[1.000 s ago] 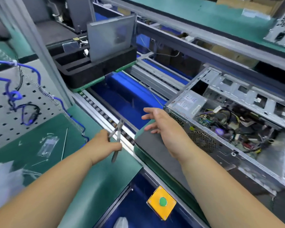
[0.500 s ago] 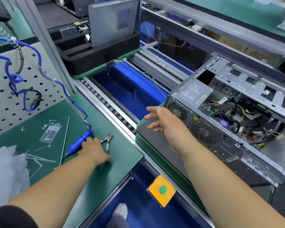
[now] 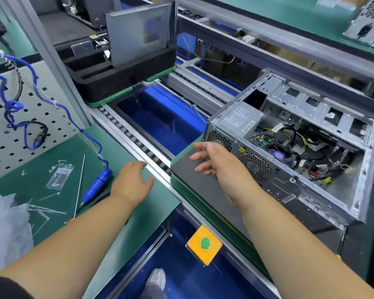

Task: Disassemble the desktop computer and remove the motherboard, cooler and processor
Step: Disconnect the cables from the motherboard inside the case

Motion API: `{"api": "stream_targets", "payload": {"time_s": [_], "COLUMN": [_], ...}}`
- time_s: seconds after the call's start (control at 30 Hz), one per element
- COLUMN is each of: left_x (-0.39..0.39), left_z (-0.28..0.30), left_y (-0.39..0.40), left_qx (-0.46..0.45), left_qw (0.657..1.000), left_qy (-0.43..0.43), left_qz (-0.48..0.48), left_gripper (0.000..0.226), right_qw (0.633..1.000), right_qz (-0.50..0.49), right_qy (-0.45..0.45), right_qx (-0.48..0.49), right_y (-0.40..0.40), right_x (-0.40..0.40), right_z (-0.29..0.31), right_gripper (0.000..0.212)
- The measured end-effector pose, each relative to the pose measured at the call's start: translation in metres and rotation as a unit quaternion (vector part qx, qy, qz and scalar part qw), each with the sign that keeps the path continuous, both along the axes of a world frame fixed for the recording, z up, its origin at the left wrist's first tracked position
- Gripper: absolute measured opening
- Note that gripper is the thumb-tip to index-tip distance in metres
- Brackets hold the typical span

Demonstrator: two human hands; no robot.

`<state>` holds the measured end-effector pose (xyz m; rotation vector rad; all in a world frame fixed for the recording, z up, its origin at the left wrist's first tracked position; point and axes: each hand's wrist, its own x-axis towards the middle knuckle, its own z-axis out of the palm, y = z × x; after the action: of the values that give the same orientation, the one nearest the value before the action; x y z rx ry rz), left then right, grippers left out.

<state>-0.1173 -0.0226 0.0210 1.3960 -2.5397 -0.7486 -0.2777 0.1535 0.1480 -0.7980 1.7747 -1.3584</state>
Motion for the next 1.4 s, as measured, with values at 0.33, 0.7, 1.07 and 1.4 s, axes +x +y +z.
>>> {"api": "stream_targets", "payload": {"time_s": [0.33,0.7,1.07,1.4], "left_x": [-0.103,-0.187,-0.199,-0.210], "left_z": [0.118,0.145,0.150,0.147], "left_y": [0.087,0.165,0.190,0.204], "left_qx": [-0.059,-0.199,-0.230,-0.192], "left_qw": [0.936,0.860,0.877,0.869], "left_qy": [0.303,0.116,0.034,0.057], "left_qz": [-0.172,-0.456,-0.420,-0.452], "left_gripper": [0.011,0.044,0.030,0.022], "right_qw": [0.990,0.816,0.831,0.827], "right_qz": [-0.117,-0.126,-0.095,-0.057], "right_qy": [0.015,0.462,0.481,0.486], "right_qx": [-0.080,0.322,0.262,0.276], "right_y": [0.078,0.179,0.202,0.222], "right_x": [-0.035,-0.091,-0.102,-0.117], "right_z": [0.033,0.042,0.020,0.029], "right_gripper": [0.025,0.027,0.012,0.014]}}
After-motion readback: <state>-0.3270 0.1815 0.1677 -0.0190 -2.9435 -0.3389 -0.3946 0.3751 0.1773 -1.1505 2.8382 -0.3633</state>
